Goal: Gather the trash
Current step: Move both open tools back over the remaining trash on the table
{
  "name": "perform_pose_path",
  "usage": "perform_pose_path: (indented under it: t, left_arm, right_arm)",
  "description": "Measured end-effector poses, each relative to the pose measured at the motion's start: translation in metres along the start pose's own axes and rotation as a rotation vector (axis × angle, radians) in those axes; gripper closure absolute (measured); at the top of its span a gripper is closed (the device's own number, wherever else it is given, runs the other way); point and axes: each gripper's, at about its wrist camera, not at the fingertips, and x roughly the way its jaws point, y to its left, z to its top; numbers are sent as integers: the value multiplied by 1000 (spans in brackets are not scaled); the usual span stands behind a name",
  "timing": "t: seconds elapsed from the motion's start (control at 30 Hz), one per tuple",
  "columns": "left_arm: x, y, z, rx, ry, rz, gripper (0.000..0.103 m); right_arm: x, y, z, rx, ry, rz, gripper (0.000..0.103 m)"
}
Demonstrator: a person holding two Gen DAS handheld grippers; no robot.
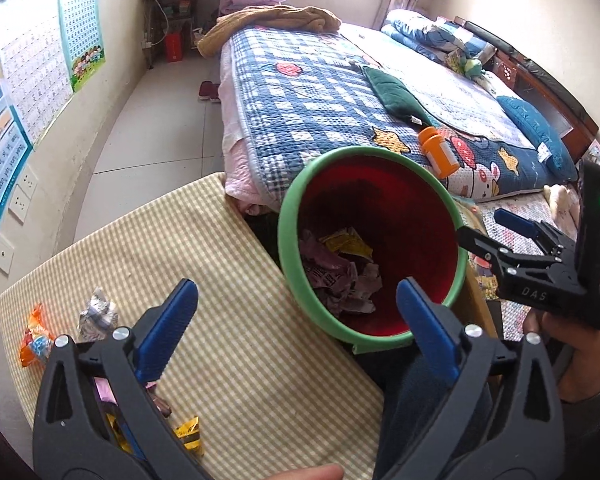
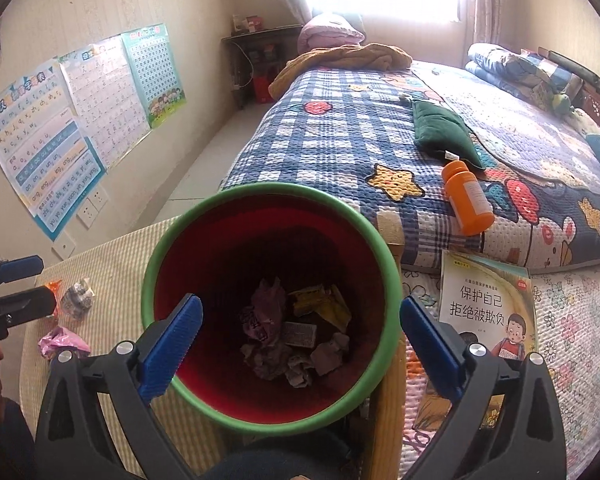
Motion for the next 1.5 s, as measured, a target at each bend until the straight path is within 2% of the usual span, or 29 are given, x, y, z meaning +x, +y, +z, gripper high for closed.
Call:
perform_pose_path:
  t: [0.17, 0.4, 0.73, 1.0, 1.33, 1.5]
  left_arm:
    - [-43, 33, -25, -78, -44, 9, 6]
    - [-93, 91, -75, -184, -74, 71, 6]
    - [-137, 160, -146, -330, -105, 163, 6]
    - [-143, 190, -179, -453, -120, 190, 6]
    - [-120, 219, -197, -541, -53, 183, 6]
    - [-107, 226, -199, -545, -16, 181, 6]
  right_arm:
    - [-8, 47, -12, -70, 24, 40, 7]
    - [-23, 118, -16, -129, 18, 96, 7]
    - [-27, 206, -16, -243, 34, 169, 7]
    - [-13, 240, -29, -281, 83, 204, 7]
    - [21, 273, -65, -330, 206, 274, 7]
    - [39, 286, -89, -355, 285, 306, 7]
